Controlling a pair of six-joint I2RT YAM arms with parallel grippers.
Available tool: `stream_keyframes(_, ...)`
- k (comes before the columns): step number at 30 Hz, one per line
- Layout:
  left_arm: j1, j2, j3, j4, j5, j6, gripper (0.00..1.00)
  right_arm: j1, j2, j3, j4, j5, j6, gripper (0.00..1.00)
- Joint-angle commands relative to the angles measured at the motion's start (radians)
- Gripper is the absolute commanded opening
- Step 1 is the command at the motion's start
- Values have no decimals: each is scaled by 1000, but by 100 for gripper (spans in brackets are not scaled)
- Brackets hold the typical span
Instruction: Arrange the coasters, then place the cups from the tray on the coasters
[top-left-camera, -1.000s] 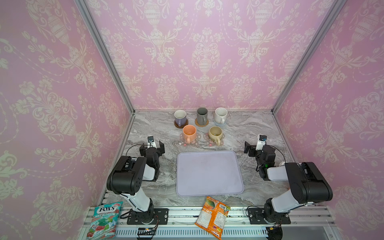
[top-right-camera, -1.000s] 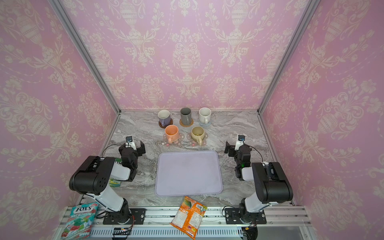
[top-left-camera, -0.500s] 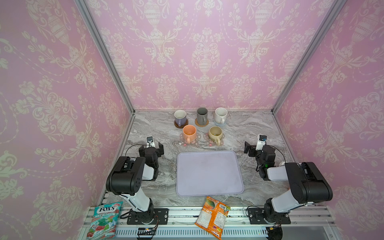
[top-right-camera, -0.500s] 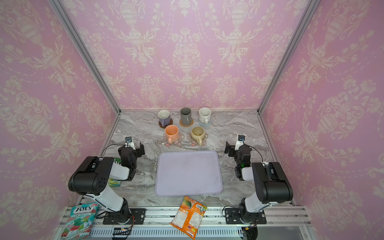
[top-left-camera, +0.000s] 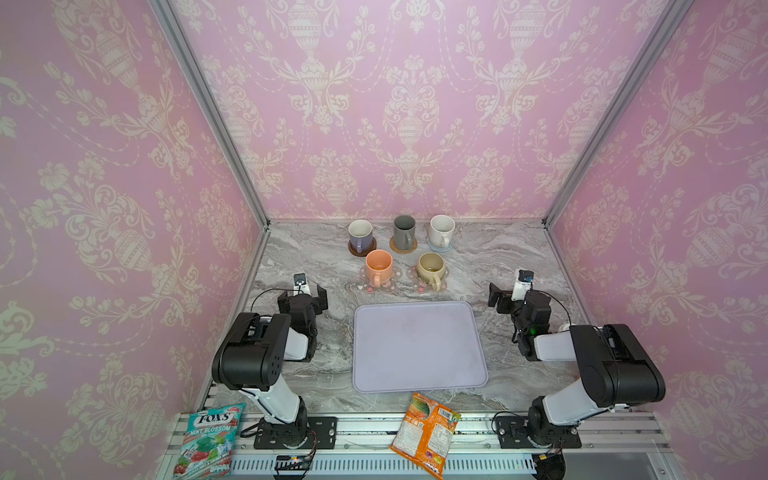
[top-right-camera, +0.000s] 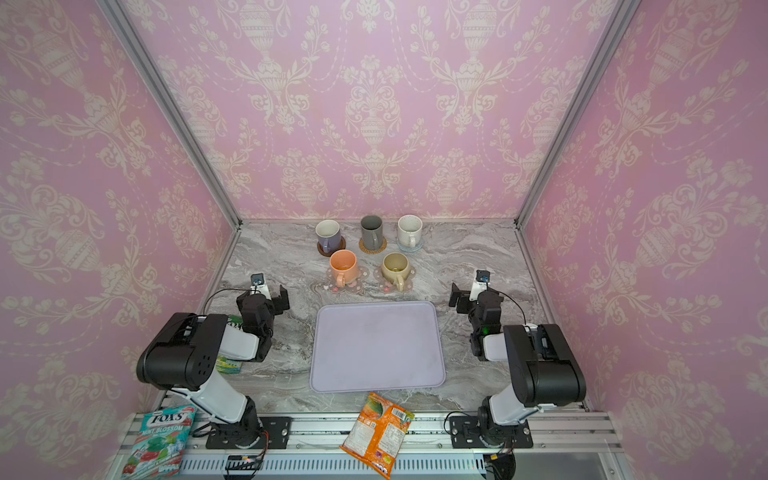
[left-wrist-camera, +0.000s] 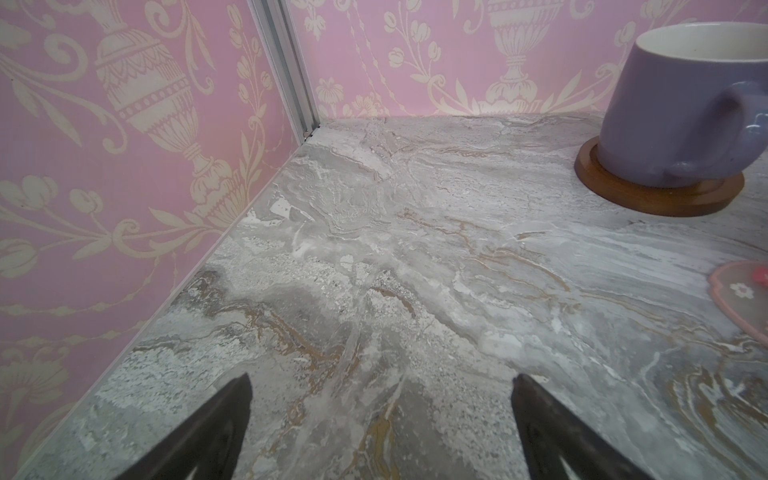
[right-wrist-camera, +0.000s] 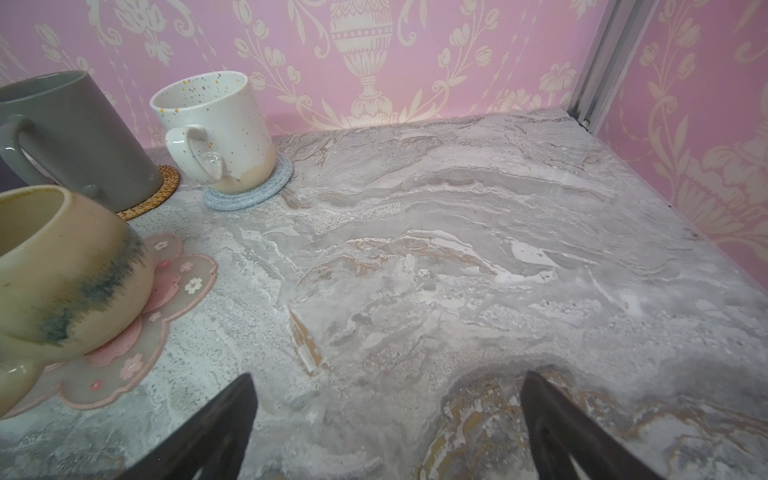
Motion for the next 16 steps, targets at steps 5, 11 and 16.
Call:
stream_keyframes(5, 8, -17, 11, -17, 25, -19, 99, 7, 0, 22, -12, -2, -20, 100)
stream_keyframes(11, 8, -18, 11, -16, 25, -19, 99, 19, -1, 31, -35, 23, -32, 100)
stream_keyframes(16, 8, -18, 11, -16, 25, -19, 99, 20, -1, 27, -25, 19, -33, 100)
